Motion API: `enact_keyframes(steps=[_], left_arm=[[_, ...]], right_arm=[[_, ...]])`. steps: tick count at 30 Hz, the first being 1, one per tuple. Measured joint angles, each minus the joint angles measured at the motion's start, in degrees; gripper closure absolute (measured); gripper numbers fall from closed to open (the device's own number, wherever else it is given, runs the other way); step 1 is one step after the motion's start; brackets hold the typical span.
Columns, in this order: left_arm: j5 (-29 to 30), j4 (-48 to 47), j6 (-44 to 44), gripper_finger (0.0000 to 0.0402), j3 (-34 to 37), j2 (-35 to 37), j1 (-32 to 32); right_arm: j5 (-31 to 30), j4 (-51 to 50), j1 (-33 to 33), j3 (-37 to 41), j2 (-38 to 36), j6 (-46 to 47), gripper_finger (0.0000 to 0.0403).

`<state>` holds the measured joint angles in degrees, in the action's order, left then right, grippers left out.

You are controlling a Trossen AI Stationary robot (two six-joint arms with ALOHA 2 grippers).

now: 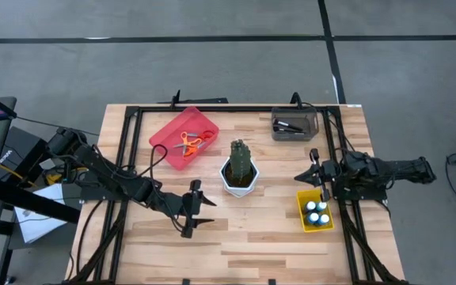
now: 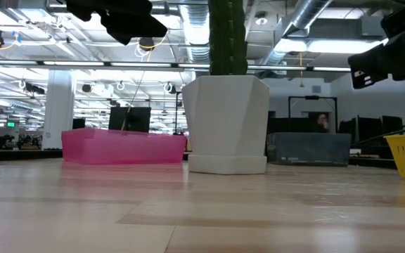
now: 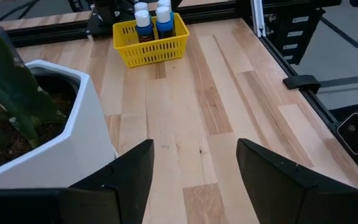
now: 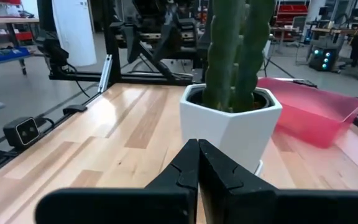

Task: Pick & Place Paint Supplies
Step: Return to Home Position

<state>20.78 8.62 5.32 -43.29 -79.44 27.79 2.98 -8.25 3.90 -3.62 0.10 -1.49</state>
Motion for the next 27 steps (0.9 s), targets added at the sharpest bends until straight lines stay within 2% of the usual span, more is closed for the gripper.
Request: enact_keyframes(steps=[7,12,16,20,25,27], left_arm=[[1.1,1.3,1.0,0.0179,0.0,0.0,0.0],[10.3,4.3,-1.7,0.0179,0.0,0.0,-0.3],[13.5,18.4,-5.9,0.0179,5.9,0.0,-1.4],[11.5,34.0,-5.8,0.0179,15.4,0.5,-5.3],[2.2,46.6,-1.6,0.0185,25.6,2.3,-10.6],[1.4,49.2,-1.2,0.0195,28.9,3.2,-11.7]], right_arm=[[-0.7,-0.1,-0.1,0.0,0.0,-0.6,0.0403],[-2.7,-0.3,-0.1,0.0,0.0,0.6,0.0401],[-2.8,-0.3,-0.1,0.0,0.0,4.9,0.0398],[-2.8,-0.2,0.0,0.0,0.0,4.8,0.0397],[-2.9,-0.1,0.0,0.0,0.0,4.7,0.0397],[-2.9,-0.1,0.0,0.0,0.0,4.5,0.0396]])
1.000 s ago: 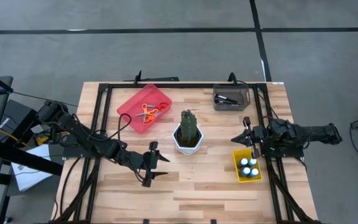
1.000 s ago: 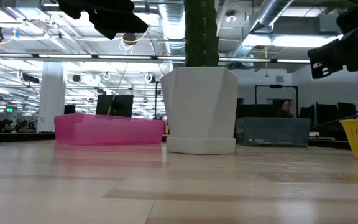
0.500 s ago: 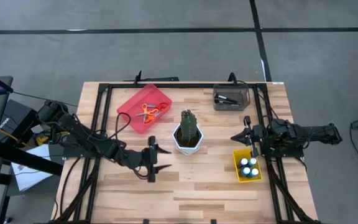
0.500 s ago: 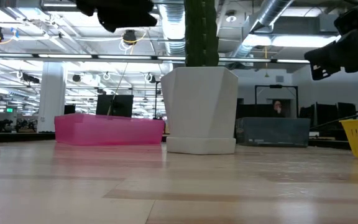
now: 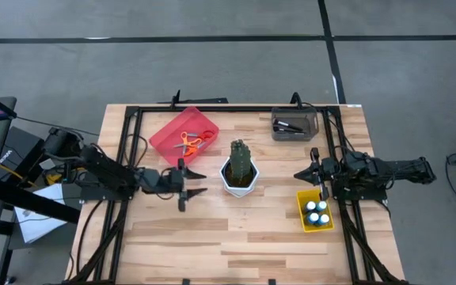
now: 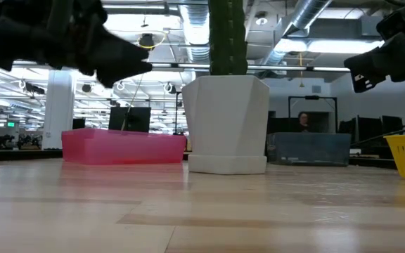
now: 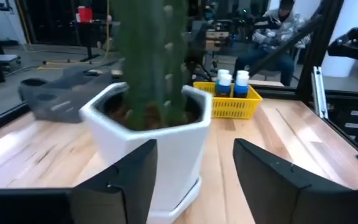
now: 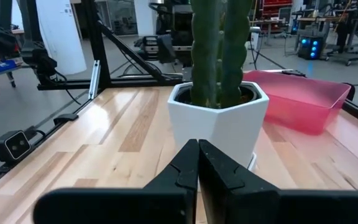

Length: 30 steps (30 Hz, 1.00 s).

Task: Pick & Place Paint Supplies
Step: Return to Home Position

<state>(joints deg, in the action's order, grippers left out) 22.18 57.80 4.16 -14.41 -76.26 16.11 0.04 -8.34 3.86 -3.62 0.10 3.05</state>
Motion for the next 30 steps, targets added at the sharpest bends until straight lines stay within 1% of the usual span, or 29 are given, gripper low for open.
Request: enact_keyframes(steps=[4,7,12,13,14,18,22,25,30], left_arm=[[-0.1,3.6,-0.5,0.0229,5.6,3.8,-0.9],[-2.3,3.3,-0.8,0.0269,9.4,7.6,-1.0],[-10.4,2.7,-0.9,0.0366,14.1,14.2,-4.8],[-12.2,1.3,-0.9,0.0383,14.1,15.3,-6.1],[-14.4,-0.9,-0.9,0.0391,14.1,16.9,-7.4],[-21.7,-7.7,-1.2,0.0398,14.1,20.8,-12.5],[-24.9,-14.3,-0.9,0.04,14.1,25.0,-15.8],[-27.3,-17.1,-1.7,0.0401,14.1,28.9,-15.3],[-27.5,-26.5,-3.9,0.0401,14.1,38.3,-13.3]], right_arm=[[0.0,0.1,0.0,0.0,0.0,0.0,0.0396],[0.0,0.1,0.0,0.0,0.0,0.0,0.0396],[0.0,0.2,0.0,0.0,0.0,0.0,0.0396],[0.0,0.2,0.0,0.0,0.0,0.0,0.0396],[0.0,0.2,0.0,0.0,0.0,0.0,0.0396],[0.0,0.2,0.0,0.0,0.0,0.0,0.0396],[0.0,0.2,0.0,0.0,0.0,0.0,0.0396],[0.0,0.2,0.0,0.0,0.0,0.0,0.0396],[0.0,0.2,0.0,0.0,0.0,0.0,0.0396]])
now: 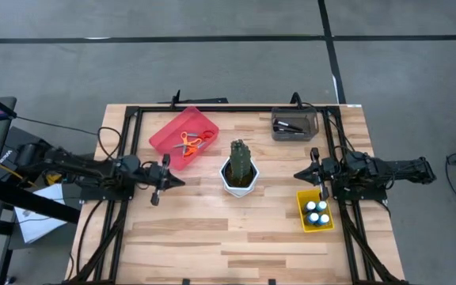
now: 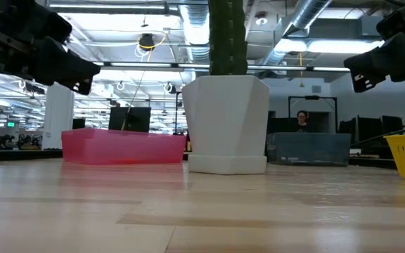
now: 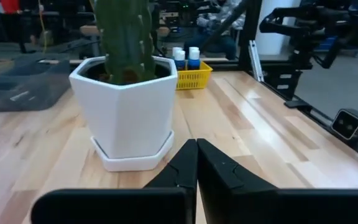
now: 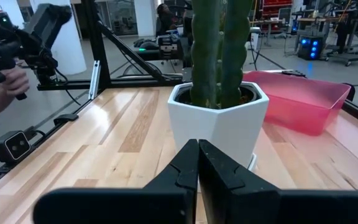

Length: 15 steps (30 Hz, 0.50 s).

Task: Pick & Place Paint Supplies
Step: Return to Home Position

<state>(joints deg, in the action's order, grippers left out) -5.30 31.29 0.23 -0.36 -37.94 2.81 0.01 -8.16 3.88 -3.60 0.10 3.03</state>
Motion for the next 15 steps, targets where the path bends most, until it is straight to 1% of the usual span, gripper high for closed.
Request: enact_keyframes(steps=[6,10,15], left_arm=[[6.0,-9.7,-1.7,0.0401,0.0,12.2,1.5],[6.5,-15.5,-1.9,0.0401,0.0,18.4,1.5],[6.8,-19.0,-1.9,0.0401,0.0,22.7,1.5]], right_arm=[[0.0,0.0,0.0,0.0,0.0,0.0,0.0396],[0.0,0.0,0.0,0.0,0.0,0.0,0.0396],[0.0,0.0,0.0,0.0,0.0,0.0,0.0396]])
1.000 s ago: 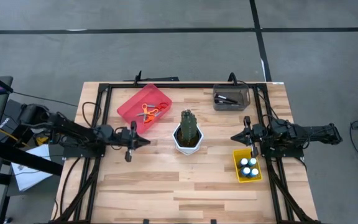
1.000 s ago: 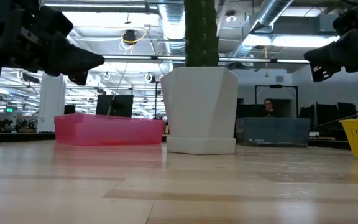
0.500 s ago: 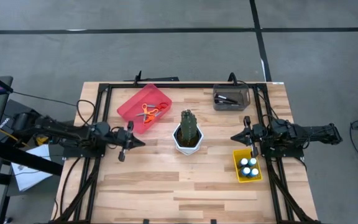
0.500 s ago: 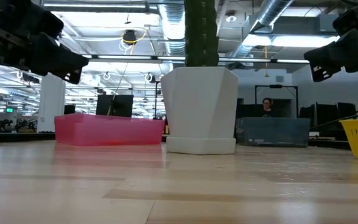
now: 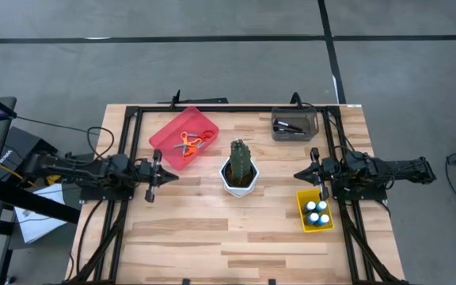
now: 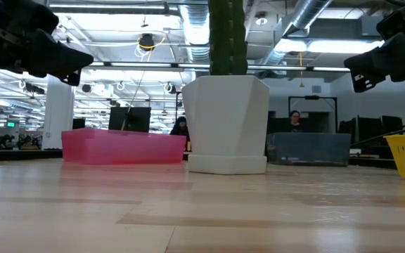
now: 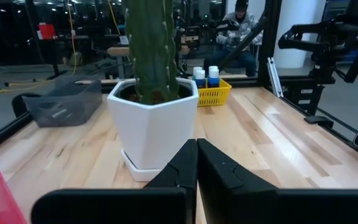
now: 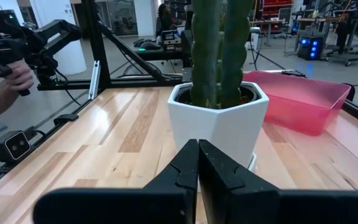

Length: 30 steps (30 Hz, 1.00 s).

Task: Pick & Place Paint Supplies
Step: Return to Home Position

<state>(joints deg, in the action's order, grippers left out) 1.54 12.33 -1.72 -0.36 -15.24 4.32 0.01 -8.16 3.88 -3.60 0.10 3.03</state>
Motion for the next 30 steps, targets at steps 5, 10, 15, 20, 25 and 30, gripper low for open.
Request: enact_keyframes(steps=[5,10,15,20,25,30], left_arm=[[1.4,-3.3,-1.0,0.0401,0.0,2.3,0.0],[2.4,-3.8,-1.1,0.0401,0.0,3.3,0.0],[2.4,-3.6,-1.1,0.0401,0.0,4.4,0.0],[1.5,-5.2,-1.4,0.0401,0.0,8.9,0.0],[-0.3,-11.0,-1.0,0.0401,-0.1,14.7,0.0],[-1.5,-11.5,-2.4,0.0401,-0.2,14.6,0.0]], right_arm=[[0.0,0.0,0.0,0.0,0.0,0.0,0.0396],[0.0,0.0,0.0,0.0,0.0,0.0,0.0396],[0.0,0.0,0.0,0.0,0.0,0.0,0.0396],[0.0,0.0,0.0,0.0,0.0,0.0,0.0396],[0.0,0.0,0.0,0.0,0.0,0.0,0.0396],[0.0,0.0,0.0,0.0,0.0,0.0,0.0396]])
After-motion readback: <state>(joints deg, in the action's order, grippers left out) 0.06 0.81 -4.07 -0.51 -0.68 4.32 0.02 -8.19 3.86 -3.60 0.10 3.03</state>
